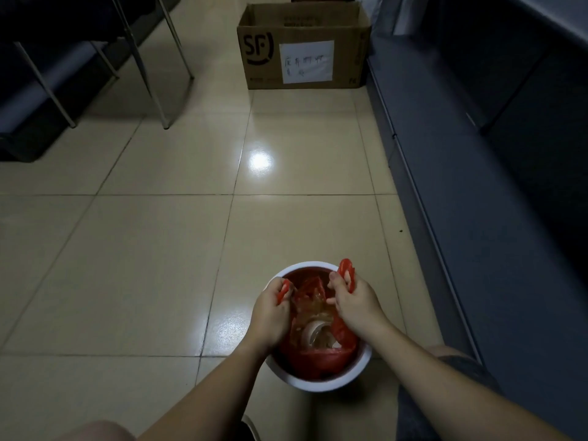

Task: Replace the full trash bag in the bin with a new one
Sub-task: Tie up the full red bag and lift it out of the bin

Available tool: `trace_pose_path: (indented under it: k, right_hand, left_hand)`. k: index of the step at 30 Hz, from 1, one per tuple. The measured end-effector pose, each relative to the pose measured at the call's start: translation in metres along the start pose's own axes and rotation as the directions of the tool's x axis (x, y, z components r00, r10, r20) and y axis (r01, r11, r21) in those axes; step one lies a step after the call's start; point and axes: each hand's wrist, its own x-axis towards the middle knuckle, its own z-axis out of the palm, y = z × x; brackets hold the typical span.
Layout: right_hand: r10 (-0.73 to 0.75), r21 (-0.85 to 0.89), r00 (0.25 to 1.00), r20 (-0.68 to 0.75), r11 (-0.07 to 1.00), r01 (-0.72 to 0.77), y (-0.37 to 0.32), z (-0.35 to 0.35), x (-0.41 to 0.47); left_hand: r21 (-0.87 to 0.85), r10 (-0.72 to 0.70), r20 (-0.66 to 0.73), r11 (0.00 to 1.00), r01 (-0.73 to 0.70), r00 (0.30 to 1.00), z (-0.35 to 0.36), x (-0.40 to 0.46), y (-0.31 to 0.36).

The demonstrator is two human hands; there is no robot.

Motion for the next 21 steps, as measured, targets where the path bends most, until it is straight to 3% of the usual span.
trace_pose_path:
  k: [2, 7, 9, 13, 21]
  right_hand:
    - [-0.032, -0.039, 0.999, 0.013, 0.999, 0.032, -0.001, 0.000, -0.001]
    - [-0.005, 0.032, 0.964, 0.265, 0.999, -0.003, 0.000, 0.016, -0.009]
    - [-0.006, 0.032, 0.973, 0.233, 0.999, -0.002, 0.001, 0.024, -0.009]
    - [0.016, -0.099, 0.995, 0.094, 0.995, -0.006, -0.007, 0.023, -0.008]
    - [0.022, -0.242, 0.995, 0.102, 0.970, 0.004, 0.004, 0.034, -0.009]
  left_hand:
    - [0.018, 0.012, 0.020, 1.000, -0.012, 1.000, 0.003, 0.002, -0.001]
    - [0.073, 0.099, 0.218, 0.990, -0.117, 0.971, 0.008, -0.003, 0.003]
    - [0.079, 0.122, 0.262, 0.986, -0.147, 0.957, 0.010, -0.006, 0.004]
    - [0.290, 0.145, 0.272, 0.930, -0.225, 0.951, 0.008, -0.006, -0.002]
    - [0.333, 0.143, 0.263, 0.915, -0.229, 0.954, 0.001, -0.006, 0.000]
